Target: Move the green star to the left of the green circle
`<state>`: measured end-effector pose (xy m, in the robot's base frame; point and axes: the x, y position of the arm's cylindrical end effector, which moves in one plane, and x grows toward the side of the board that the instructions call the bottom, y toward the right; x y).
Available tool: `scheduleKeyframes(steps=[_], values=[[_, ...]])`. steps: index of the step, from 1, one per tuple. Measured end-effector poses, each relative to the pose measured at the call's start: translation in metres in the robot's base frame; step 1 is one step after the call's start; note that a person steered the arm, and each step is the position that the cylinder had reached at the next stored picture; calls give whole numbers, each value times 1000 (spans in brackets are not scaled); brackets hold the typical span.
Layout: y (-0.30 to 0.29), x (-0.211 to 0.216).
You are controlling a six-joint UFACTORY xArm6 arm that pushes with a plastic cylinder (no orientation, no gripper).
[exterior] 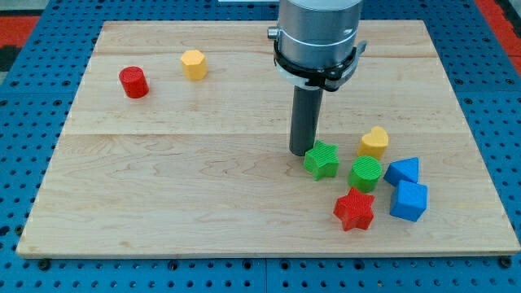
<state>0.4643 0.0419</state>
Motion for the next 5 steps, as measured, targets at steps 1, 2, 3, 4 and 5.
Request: scheduleKeyframes(steps=[1, 2, 3, 4, 5], values=[[-66, -59], [-63, -140], [-139, -200], [-193, -189], [-149, -120]])
